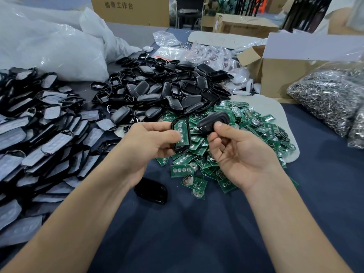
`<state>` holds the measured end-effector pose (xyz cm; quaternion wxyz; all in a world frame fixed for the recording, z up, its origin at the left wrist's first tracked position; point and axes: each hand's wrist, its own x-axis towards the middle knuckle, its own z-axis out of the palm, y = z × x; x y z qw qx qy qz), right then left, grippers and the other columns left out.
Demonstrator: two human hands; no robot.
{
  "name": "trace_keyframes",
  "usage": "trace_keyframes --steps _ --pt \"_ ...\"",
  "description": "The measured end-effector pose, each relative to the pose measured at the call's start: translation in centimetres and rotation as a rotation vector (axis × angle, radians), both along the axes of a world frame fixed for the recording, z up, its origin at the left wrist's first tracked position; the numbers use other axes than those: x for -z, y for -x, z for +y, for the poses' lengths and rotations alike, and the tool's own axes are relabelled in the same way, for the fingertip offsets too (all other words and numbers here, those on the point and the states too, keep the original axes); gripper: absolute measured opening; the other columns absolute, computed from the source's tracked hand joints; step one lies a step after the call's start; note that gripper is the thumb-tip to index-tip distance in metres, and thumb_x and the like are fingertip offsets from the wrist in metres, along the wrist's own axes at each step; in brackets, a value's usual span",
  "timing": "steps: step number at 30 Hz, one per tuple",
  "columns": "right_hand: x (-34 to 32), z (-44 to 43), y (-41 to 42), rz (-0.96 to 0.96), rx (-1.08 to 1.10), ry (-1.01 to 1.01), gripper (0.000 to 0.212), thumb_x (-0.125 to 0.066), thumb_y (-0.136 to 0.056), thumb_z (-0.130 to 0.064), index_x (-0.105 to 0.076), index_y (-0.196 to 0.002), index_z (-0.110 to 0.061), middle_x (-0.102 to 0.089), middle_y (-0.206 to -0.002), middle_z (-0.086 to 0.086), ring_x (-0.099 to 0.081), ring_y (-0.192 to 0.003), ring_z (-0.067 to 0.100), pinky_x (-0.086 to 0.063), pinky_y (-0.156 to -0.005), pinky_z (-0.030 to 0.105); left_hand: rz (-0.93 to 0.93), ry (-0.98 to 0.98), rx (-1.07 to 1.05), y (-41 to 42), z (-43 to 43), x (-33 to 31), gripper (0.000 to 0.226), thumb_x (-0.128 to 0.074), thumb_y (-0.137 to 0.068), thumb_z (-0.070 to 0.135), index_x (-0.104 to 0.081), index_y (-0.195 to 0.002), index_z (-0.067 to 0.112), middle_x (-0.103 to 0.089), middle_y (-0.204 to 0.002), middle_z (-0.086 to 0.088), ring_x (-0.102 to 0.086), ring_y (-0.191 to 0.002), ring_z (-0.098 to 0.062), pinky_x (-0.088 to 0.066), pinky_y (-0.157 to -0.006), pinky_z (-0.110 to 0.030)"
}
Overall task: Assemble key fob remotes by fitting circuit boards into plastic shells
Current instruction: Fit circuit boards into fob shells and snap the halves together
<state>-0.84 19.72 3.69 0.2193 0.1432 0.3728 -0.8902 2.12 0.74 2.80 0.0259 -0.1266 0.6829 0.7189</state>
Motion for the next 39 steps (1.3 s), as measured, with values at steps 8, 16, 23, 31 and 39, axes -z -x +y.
trace_keyframes --steps 8,16,23,31,39 --pt "0.2 0.0 0.0 0.029 -0.006 -0.044 0.043 -0.074 -0.064 -0.001 -0.068 -0.105 0.007 -0.065 -0.084 0.015 -0.063 -0.056 0.012 -0.052 -0.048 0.016 0.01 -0.002 -0.006 -0.1 0.5 0.1 0.013 -0.074 -0.089 0.018 -0.082 -0.079 0.018 -0.075 -0.094 -0.009 -0.069 -0.083 -0.02 -0.057 -0.066 -0.023" --pt "0.2 -0.1 -0.1 0.054 -0.024 -0.068 0.037 -0.075 -0.063 -0.002 -0.069 -0.099 0.006 -0.066 -0.076 0.011 -0.062 -0.055 0.012 -0.053 -0.049 0.016 0.019 0.025 -0.177 -0.1 1.5 0.1 0.018 -0.073 -0.062 0.019 -0.059 -0.061 0.008 -0.049 -0.068 -0.008 -0.049 -0.057 -0.017 -0.044 -0.071 -0.036" --pt "0.2 -0.1 -0.2 0.063 -0.033 -0.077 0.041 -0.075 -0.063 -0.002 -0.068 -0.103 0.007 -0.067 -0.076 0.011 -0.063 -0.055 0.012 -0.053 -0.049 0.016 0.048 -0.006 -0.25 0.4 1.1 0.8 0.017 -0.072 -0.075 0.005 -0.066 -0.059 0.004 -0.055 -0.064 -0.009 -0.049 -0.052 -0.02 -0.045 -0.054 -0.028" --pt "0.0 -0.5 -0.3 0.016 -0.007 -0.045 0.026 -0.075 -0.062 0.0 -0.07 -0.087 0.003 -0.065 -0.073 0.011 -0.064 -0.055 0.014 -0.053 -0.048 0.017 0.025 -0.063 -0.14 0.2 1.3 1.0 0.008 -0.076 -0.085 0.012 -0.082 -0.087 0.007 -0.079 -0.098 -0.015 -0.068 -0.083 -0.022 -0.059 -0.066 -0.024" --pt "0.0 -1.7 -0.9 -0.047 -0.001 0.022 0.011 -0.066 -0.088 0.004 -0.068 -0.077 0.002 -0.066 -0.069 0.014 -0.066 -0.054 0.017 -0.053 -0.046 0.019 0.13 -0.02 -0.138 -0.2 2.0 0.8 0.012 -0.074 -0.088 0.007 -0.084 -0.089 0.014 -0.081 -0.095 -0.009 -0.074 -0.083 -0.018 -0.058 -0.066 -0.022"
